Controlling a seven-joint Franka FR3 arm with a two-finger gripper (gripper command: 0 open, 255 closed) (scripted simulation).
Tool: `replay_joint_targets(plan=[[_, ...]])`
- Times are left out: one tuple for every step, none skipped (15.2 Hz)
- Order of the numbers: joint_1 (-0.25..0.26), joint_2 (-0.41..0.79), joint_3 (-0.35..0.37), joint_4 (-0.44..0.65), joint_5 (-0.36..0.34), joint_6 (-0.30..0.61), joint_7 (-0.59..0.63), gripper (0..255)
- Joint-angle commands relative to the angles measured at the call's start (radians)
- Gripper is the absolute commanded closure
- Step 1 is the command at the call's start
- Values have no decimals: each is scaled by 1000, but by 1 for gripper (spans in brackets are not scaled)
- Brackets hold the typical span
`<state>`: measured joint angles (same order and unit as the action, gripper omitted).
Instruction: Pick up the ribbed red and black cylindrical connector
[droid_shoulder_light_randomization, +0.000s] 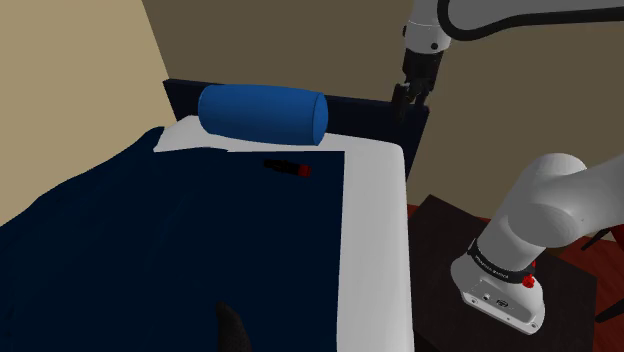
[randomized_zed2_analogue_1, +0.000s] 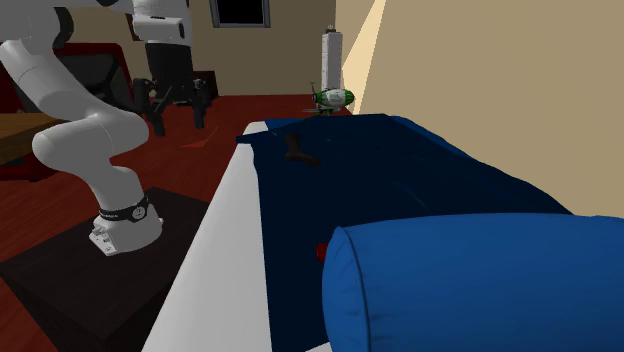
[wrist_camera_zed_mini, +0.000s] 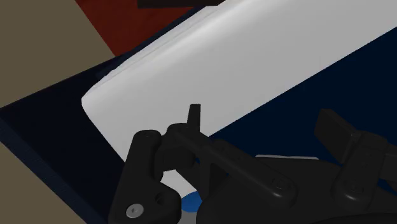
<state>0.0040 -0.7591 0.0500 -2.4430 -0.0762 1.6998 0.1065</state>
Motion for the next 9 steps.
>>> replay_joint_targets(plan=[[0, 0, 0, 0, 0, 0, 0, 0], [2, 34, 1, 2, 1, 31, -1, 0], [4, 69, 1, 6, 3, 62, -3, 0], [6, 104, 2, 11, 4, 92, -4, 0], [8, 141, 3, 18, 5, 122, -5, 0], [10, 177, 5, 26, 6, 150, -7, 0], [12, 214, 6, 35, 7, 178, -8, 0], [14, 252, 7, 45, 8, 204, -10, 0], [16, 290, 9, 57, 8, 230, -11, 0]])
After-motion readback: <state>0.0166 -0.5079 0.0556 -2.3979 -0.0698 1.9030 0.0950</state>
